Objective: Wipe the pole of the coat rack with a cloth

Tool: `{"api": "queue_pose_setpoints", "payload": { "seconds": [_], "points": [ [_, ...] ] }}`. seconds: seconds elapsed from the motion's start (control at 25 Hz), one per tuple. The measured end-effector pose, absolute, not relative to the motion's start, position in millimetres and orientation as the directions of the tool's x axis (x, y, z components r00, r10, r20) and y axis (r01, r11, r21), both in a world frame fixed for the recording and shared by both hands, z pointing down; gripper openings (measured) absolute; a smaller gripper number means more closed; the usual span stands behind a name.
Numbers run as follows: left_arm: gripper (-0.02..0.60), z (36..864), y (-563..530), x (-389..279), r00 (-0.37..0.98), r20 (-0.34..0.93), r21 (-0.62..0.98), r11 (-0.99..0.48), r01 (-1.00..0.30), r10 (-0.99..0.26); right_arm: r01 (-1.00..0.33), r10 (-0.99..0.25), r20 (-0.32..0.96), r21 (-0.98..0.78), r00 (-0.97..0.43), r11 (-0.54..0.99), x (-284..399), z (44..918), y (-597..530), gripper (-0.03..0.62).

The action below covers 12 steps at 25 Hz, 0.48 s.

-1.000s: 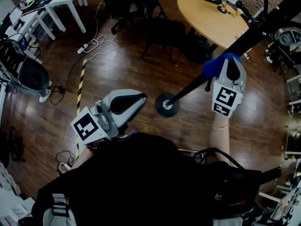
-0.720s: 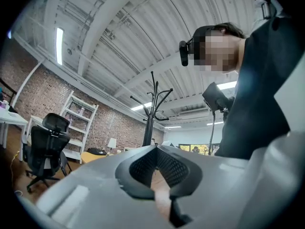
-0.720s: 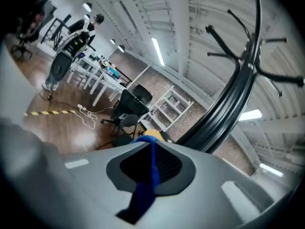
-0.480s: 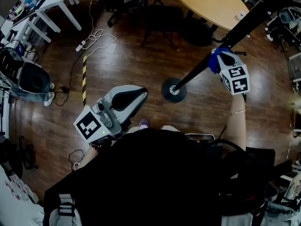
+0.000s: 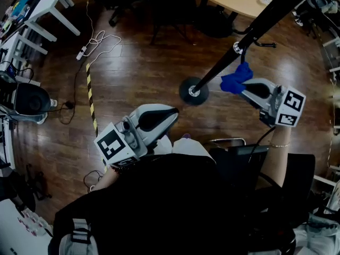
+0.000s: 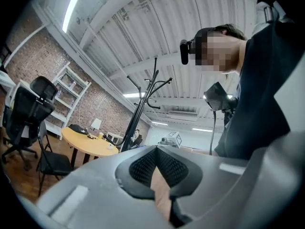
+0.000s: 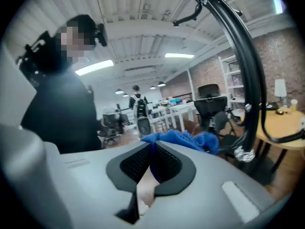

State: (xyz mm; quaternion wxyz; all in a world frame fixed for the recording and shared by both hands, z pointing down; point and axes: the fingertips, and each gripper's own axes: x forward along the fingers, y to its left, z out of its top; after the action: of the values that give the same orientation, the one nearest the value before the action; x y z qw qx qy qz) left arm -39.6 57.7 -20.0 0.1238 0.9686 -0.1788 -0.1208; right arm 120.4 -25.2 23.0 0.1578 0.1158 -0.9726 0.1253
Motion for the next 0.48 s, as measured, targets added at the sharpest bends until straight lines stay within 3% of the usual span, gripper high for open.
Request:
{"api": "queue_pose_setpoints", "payload": {
  "seconds": [0.12, 0.24, 0.32, 0.48],
  "points": [
    [-0.005, -18, 37, -32, 0.915, -0.174, 0.314, -0.901, -0.3, -0.365, -0.254, -0.218, 0.155, -0.273, -0.963, 0.928, 122, 22, -2, 0.018],
    [-0.005, -23, 18, -29, 0.9, -0.134, 0.259, -0.891, -0.373, -0.416, -0.253, -0.327, -0.187, -0.336, -0.926, 0.907, 153, -7, -6, 0.018],
    [-0.005, -22, 16, -31, 0.886, -0.12, 0.255, -0.877, -0.408, -0.447, -0.153, -0.29, -0.419, -0.331, -0.86, 0.931, 172, -33, 9, 0.018],
    [-0.005, -15, 15, -45, 0.874, -0.09, 0.272, -0.856, -0.44, -0.478, 0.08, -0.059, -0.621, -0.193, -0.782, 0.978, 184, -63, 54, 0.018]
  ]
}}
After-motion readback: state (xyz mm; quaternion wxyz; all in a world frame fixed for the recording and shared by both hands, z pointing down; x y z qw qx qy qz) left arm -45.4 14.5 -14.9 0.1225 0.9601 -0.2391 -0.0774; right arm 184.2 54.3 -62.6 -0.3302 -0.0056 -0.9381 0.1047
